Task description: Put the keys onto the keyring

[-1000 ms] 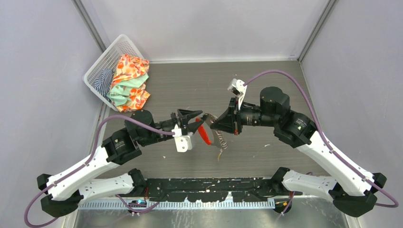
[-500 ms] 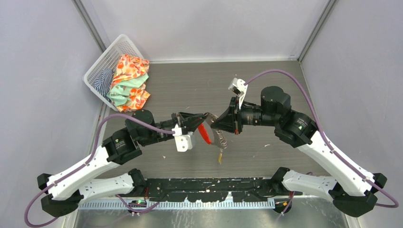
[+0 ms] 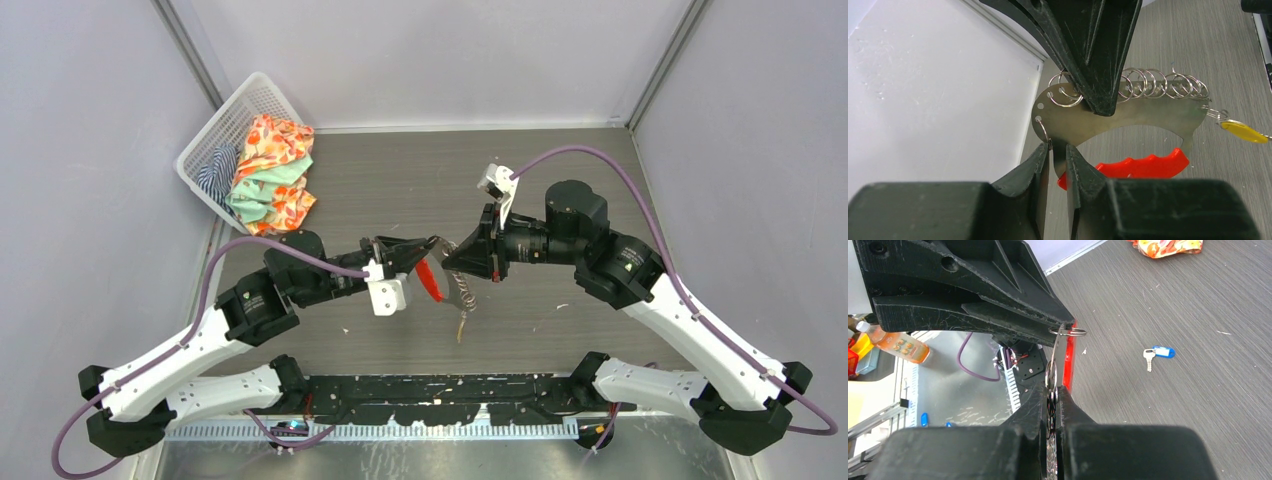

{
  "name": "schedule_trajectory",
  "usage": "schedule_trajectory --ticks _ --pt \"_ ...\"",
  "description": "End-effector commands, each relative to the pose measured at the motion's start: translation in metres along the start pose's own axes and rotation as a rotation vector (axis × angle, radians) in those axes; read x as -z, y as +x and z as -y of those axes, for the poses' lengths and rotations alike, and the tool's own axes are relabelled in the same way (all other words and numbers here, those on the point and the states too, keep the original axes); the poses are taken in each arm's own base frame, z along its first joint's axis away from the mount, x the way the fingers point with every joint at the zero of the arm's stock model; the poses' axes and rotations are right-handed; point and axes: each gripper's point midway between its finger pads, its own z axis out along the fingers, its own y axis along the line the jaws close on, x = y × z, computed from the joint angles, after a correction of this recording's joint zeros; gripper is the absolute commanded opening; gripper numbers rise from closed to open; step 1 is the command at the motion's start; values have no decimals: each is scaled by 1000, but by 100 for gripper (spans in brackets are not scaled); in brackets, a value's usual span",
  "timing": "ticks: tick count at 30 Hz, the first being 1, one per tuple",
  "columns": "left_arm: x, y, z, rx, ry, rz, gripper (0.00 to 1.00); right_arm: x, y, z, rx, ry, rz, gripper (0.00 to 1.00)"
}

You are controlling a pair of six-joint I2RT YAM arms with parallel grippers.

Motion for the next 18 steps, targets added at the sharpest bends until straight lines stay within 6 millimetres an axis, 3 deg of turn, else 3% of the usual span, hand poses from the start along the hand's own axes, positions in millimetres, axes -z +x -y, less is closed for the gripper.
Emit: schedule_trajectory --ticks 1,3,6,8,18 --pt "6 -33 -36 -28 -128 98 20 -2 -4 -13 26 -53 1 1" --pt "7 -33 -37 -28 -136 97 22 -2 -4 -13 25 -54 1 1" --pt "8 -33 -36 -25 -133 103 36 -2 -5 -13 26 -55 2 1" --pt "9 -34 -35 -23 -129 108 37 -3 -4 -13 26 -56 1 1" --pt "10 -42 -33 -19 -104 135 25 -3 0 -11 22 -44 -8 1"
